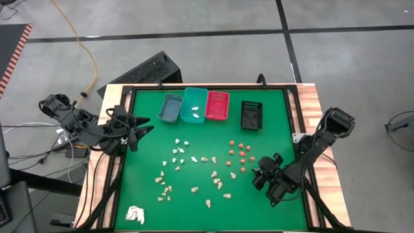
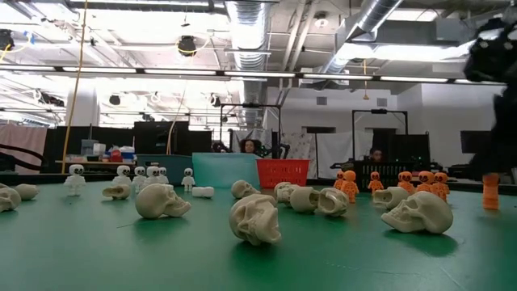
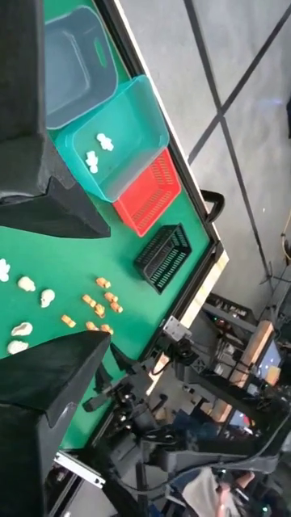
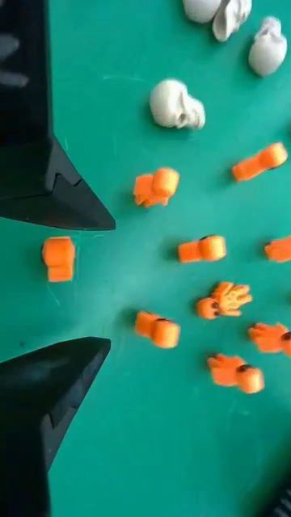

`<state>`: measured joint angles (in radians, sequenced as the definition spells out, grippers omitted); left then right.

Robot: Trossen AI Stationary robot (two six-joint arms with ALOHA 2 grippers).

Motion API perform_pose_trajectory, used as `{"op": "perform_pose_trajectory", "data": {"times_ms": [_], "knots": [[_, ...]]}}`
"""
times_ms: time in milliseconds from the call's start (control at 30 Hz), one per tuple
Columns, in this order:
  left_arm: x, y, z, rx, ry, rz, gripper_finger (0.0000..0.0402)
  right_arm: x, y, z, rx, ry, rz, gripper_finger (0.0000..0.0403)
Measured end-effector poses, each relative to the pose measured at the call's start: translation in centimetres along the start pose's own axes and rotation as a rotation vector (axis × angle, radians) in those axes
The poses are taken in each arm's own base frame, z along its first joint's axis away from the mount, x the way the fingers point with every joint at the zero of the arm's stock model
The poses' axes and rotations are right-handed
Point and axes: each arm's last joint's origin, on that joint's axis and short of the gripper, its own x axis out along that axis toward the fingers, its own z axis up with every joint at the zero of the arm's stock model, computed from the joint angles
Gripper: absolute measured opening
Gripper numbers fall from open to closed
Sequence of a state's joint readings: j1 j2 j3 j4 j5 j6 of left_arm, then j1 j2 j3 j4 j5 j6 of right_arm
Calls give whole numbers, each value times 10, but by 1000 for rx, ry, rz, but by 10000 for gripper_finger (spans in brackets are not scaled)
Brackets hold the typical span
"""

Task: Sort Halloween decoration
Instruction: Put the orange skeleton toy into the black bin

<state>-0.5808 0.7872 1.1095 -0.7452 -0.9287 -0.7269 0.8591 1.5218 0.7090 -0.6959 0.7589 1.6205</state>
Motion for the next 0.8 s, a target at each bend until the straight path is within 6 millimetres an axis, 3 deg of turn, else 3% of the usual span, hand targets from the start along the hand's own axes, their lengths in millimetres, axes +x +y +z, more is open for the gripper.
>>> {"op": "perform_pose_trajectory", "data": {"times_ms": [400, 800], "knots": [[2, 3, 3, -29, -45, 63, 188, 14, -1, -37, 61, -30, -45, 210], [8, 8, 5, -43, -42, 94, 187, 15, 1, -35, 97, 13, -44, 59]]}}
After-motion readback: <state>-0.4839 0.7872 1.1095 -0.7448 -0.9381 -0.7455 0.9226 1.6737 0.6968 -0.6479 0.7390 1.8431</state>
